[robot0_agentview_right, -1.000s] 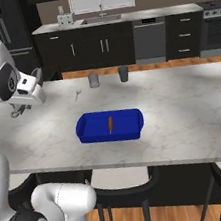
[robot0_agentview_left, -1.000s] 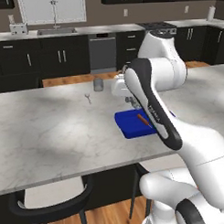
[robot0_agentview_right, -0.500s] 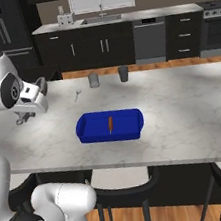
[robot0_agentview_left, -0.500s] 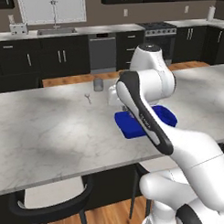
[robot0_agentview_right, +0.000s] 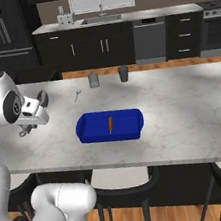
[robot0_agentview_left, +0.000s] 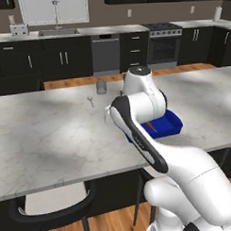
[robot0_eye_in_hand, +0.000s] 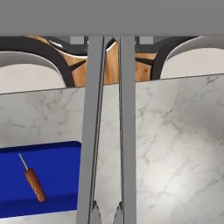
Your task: Take the tongs from the drawer on the left and place them on the dining counter next to the tray containing the hot dog.
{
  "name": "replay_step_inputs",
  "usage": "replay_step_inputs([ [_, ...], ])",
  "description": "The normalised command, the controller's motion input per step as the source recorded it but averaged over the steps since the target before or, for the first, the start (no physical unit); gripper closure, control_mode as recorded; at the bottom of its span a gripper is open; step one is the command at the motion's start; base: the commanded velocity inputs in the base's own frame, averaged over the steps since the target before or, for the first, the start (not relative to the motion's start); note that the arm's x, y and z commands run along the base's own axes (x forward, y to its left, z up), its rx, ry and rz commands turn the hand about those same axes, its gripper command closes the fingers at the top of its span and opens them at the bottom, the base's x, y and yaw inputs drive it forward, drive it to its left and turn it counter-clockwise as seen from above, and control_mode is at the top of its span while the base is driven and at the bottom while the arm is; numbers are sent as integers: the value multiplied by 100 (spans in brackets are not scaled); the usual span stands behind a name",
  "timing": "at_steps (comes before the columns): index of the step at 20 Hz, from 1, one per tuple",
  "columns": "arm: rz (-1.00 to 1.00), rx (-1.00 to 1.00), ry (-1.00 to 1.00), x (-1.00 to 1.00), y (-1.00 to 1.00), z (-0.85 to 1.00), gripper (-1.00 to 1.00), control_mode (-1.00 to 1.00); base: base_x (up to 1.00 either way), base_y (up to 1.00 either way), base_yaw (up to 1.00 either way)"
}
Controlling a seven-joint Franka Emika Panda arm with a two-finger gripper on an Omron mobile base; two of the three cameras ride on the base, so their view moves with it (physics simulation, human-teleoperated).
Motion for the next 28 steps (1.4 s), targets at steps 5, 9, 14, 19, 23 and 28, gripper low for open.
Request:
replay_step_inputs([
  [5, 0, 0, 0, 24, 21, -32, 100, -100, 0, 0, 0],
  [9, 0, 0, 0, 34, 26, -21, 100, -100, 0, 0, 0],
  [14, 0, 0, 0, 58, 24, -20, 100, -100, 0, 0, 0],
  [19, 0, 0, 0, 74, 7, -15, 100, -100, 0, 0, 0],
  [23, 0, 0, 0, 61, 0, -13, 100, -100, 0, 0, 0],
  [28, 0, 0, 0, 45, 0, -20, 100, -100, 0, 0, 0],
])
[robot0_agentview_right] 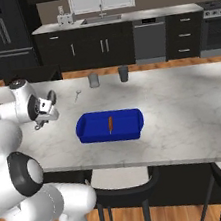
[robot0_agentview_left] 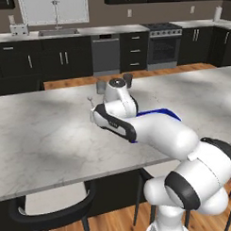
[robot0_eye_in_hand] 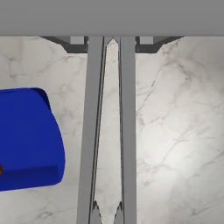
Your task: Take the tongs from the drawer on the left and place them on the dining counter next to the tray containing the hot dog.
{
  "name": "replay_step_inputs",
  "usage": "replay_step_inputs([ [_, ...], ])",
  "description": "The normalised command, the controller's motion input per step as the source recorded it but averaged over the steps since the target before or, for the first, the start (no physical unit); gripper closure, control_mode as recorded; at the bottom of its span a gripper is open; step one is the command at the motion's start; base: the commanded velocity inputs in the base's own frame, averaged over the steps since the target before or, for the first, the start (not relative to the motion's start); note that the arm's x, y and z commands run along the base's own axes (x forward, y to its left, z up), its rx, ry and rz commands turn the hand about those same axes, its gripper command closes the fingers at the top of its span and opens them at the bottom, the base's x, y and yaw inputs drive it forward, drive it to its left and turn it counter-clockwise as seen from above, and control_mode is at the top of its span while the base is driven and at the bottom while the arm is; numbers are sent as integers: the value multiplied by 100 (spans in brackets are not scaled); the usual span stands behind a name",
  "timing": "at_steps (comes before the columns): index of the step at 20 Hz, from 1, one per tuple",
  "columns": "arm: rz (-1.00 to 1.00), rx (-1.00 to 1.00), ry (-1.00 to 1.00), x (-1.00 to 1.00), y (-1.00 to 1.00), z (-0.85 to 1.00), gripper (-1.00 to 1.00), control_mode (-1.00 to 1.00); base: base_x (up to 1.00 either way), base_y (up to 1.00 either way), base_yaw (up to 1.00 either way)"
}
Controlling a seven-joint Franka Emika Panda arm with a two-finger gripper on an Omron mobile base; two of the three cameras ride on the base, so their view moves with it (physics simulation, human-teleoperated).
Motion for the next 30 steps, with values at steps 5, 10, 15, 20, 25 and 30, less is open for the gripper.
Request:
replay_step_inputs([
  [5, 0, 0, 0, 15, -6, -30, 100, -100, 0, 0, 0],
  [10, 0, 0, 0, 1, -15, -43, 100, -100, 0, 0, 0],
  [15, 0, 0, 0, 1, -16, -45, 100, -100, 0, 0, 0],
  [20, 0, 0, 0, 10, -3, -36, 100, -100, 0, 0, 0],
  [25, 0, -2, 0, 21, 0, -33, 100, -100, 0, 0, 0],
  [30, 0, -1, 0, 20, 0, -26, 100, -100, 0, 0, 0],
])
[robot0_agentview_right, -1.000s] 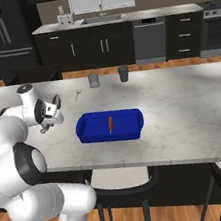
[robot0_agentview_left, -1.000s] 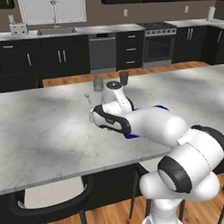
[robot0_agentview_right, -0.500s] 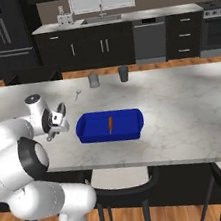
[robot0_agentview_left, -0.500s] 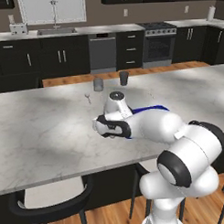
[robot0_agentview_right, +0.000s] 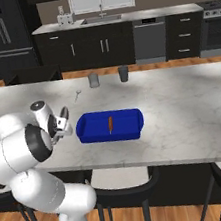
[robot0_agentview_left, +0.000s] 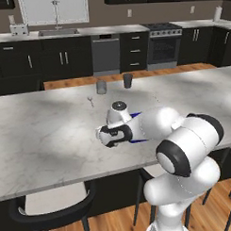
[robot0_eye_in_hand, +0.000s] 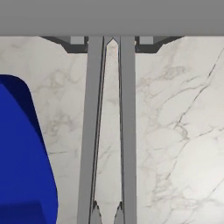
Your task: Take the tongs from the drawer on the left and place them on the dining counter next to the tray containing the hot dog.
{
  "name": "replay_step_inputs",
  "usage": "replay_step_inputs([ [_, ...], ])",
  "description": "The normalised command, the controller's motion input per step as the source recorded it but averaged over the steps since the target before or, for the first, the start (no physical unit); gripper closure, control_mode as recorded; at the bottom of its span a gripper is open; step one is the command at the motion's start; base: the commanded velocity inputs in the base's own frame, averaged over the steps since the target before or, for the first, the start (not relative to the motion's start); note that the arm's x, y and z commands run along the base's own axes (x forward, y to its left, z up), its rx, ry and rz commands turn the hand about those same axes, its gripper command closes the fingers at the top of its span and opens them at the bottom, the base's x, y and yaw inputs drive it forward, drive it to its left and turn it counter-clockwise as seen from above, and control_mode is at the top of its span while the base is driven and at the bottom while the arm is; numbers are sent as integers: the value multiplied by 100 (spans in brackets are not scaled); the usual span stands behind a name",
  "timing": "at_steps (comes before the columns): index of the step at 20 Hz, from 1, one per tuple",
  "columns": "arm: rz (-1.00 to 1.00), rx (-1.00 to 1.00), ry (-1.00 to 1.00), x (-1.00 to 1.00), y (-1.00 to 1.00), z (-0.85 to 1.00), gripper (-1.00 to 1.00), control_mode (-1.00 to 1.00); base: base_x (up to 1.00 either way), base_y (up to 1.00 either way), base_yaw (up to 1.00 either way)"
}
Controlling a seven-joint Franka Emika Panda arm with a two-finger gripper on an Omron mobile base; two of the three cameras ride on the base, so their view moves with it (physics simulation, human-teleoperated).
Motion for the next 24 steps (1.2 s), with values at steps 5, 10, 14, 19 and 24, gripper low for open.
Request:
replay_step_inputs([
  [5, 0, -1, 0, 1, 0, -33, 100, -100, 0, 0, 0],
  [10, 0, -1, 0, 9, 0, -28, 100, -100, 0, 0, 0],
  [14, 0, 0, 0, 17, 0, -18, -100, -100, 0, 0, 0],
  [19, 0, 0, 0, 28, 0, -9, -100, -100, 0, 0, 0],
  [24, 0, 0, 0, 17, 0, 0, -100, -100, 0, 0, 0],
])
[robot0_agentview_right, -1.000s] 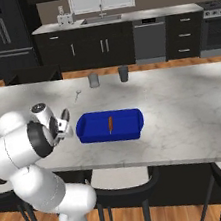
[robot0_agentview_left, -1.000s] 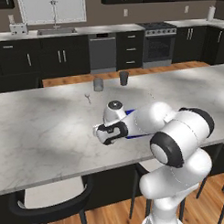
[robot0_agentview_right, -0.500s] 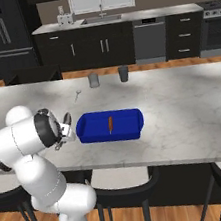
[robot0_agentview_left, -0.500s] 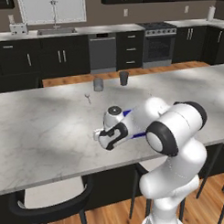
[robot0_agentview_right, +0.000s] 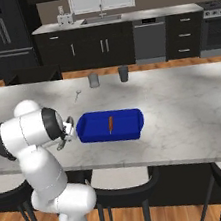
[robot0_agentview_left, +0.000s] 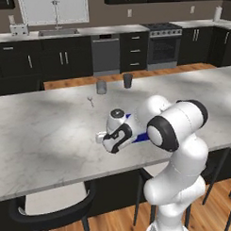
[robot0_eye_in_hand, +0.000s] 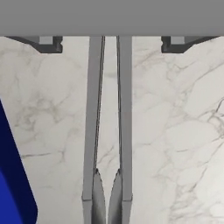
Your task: Take the tongs from the drawer on the left and place them on the dining counter next to the tray containing the hot dog.
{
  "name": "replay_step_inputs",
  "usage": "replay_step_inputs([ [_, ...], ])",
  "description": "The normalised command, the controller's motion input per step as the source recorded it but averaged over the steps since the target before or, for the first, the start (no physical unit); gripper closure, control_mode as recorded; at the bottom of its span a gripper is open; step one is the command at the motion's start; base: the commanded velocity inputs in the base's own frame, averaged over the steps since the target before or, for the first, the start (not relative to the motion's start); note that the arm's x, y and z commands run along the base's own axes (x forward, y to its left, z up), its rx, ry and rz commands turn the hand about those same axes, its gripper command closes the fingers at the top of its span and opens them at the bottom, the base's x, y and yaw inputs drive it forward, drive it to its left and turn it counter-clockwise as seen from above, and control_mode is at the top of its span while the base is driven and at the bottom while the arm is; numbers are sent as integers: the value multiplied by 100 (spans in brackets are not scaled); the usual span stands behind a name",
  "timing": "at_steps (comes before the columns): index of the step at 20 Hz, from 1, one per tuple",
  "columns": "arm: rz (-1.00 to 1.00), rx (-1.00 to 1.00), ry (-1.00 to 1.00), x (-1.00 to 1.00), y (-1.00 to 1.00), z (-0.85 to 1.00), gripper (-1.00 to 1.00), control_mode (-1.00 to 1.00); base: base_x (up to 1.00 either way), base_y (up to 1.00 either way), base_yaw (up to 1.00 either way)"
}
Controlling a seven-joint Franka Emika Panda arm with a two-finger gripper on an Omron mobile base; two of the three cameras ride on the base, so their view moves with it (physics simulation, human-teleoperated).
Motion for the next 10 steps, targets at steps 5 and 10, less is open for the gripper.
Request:
replay_step_inputs([
  [5, -2, 0, -7, -21, 0, 33, -100, -100, 0, 0, 0],
  [10, -12, 3, -7, -66, 0, 98, -100, -100, 0, 0, 0],
])
